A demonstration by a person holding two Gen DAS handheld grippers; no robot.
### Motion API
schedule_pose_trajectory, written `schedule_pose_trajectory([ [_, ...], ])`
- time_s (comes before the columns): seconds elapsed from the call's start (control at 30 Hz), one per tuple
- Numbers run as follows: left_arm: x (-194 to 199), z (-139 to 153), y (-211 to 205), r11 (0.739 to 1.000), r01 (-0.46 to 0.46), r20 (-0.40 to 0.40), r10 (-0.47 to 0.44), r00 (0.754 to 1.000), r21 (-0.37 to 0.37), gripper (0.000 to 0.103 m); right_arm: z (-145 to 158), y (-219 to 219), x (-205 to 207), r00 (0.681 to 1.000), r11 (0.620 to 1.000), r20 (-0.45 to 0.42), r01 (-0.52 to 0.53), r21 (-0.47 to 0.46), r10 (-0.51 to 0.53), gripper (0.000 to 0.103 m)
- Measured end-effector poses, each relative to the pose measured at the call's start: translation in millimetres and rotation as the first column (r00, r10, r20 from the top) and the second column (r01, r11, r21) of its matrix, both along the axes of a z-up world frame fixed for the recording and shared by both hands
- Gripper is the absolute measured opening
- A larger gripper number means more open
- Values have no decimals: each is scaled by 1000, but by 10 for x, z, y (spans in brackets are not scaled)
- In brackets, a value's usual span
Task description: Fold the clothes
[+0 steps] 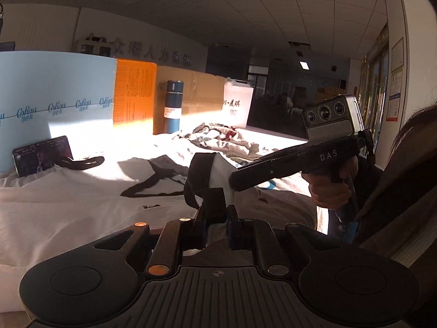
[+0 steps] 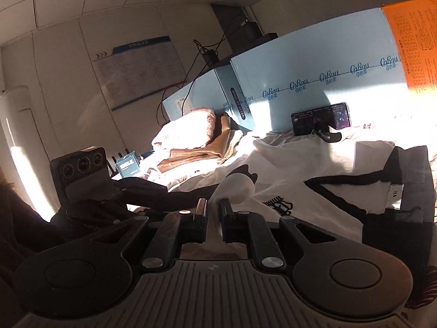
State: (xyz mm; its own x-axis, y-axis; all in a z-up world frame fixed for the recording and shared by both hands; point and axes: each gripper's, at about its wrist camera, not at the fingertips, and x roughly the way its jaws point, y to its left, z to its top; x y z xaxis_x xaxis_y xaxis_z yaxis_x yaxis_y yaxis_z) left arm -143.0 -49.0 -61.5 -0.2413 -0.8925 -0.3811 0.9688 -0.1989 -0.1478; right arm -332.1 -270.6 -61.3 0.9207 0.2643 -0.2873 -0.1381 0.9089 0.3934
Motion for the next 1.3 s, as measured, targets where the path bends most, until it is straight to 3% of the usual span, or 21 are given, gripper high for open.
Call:
schedule_pose_trajectory([
  [0.17, -122, -279, 47, 993, -22, 11, 21, 1000, 118, 14, -254, 260, -87, 992, 998, -112, -64, -8, 63, 13],
  [0.2, -124, -287, 74, 993, -19, 0, 19, 1000, 120, 20, -299, 306, -109, 988, 997, -135, -79, -3, 77, 15],
  [0.27, -69, -231, 179, 996, 3, -44, 1, 999, 84, 37, -361, 381, -154, 980, 994, -169, -107, 13, 107, 33],
  [0.3, -32, -186, 251, 999, 4, -66, -1, 998, 53, 51, -371, 395, -189, 978, 994, -175, -108, 23, 110, 48],
  [0.33, 20, -127, 329, 999, -31, -73, 32, 997, 22, 58, -350, 377, -233, 981, 995, -167, -92, 28, 95, 52],
  [0.4, 164, 6, 455, 988, -153, -88, 150, 985, -25, 58, -283, 294, -326, 989, 999, -138, -40, 33, 44, 53],
  [0.43, 289, 66, 475, 966, -258, -108, 255, 961, -21, 58, -247, 224, -376, 993, 999, -119, -3, 42, 8, 55],
  [0.47, 434, 107, 455, 928, -372, -131, 369, 920, 2, 58, -211, 154, -426, 995, 998, -99, 35, 53, -29, 57],
  [0.57, 868, 159, 306, 749, -654, -158, 662, 733, 107, 58, -168, -64, -518, 982, 981, -85, 175, 89, -167, 67],
  [0.63, 1150, 120, 158, 619, -759, -164, 785, 597, 200, 73, -197, -169, -521, 965, 962, -105, 250, 105, -239, 68],
  [0.7, 1362, 36, 38, 539, -796, -161, 842, 515, 275, 75, -225, -273, -524, 942, 938, -127, 324, 119, -309, 69],
  [0.77, 1402, -46, -50, 484, -826, -78, 872, 484, 290, 75, -260, -338, -564, 920, 916, -148, 382, 122, -364, 70],
  [0.87, 1252, -160, -121, 442, -865, 145, 865, 481, 235, 75, -308, -405, -651, 887, 886, -169, 450, 114, -429, 72],
  [0.97, 1119, -221, 88, 375, -900, 226, 878, 422, 223, 75, -334, -454, -730, 867, 867, -169, 488, 105, -468, 73],
  [1.1, 999, -235, 519, 322, -917, 209, 905, 371, 237, 78, -364, -516, -757, 851, 851, -177, 515, 101, -494, 75],
  [1.17, 962, -208, 707, 271, -934, 226, 919, 323, 232, 78, -379, -532, -745, 842, 844, -192, 527, 101, -503, 75],
  [1.23, 907, -163, 860, 261, -943, 230, 924, 305, 205, 78, -382, -533, -740, 836, 838, -197, 536, 100, -511, 75],
  [1.3, 822, -103, 946, 281, -948, 247, 918, 311, 149, 78, -377, -524, -746, 829, 830, -200, 548, 100, -523, 77],
])
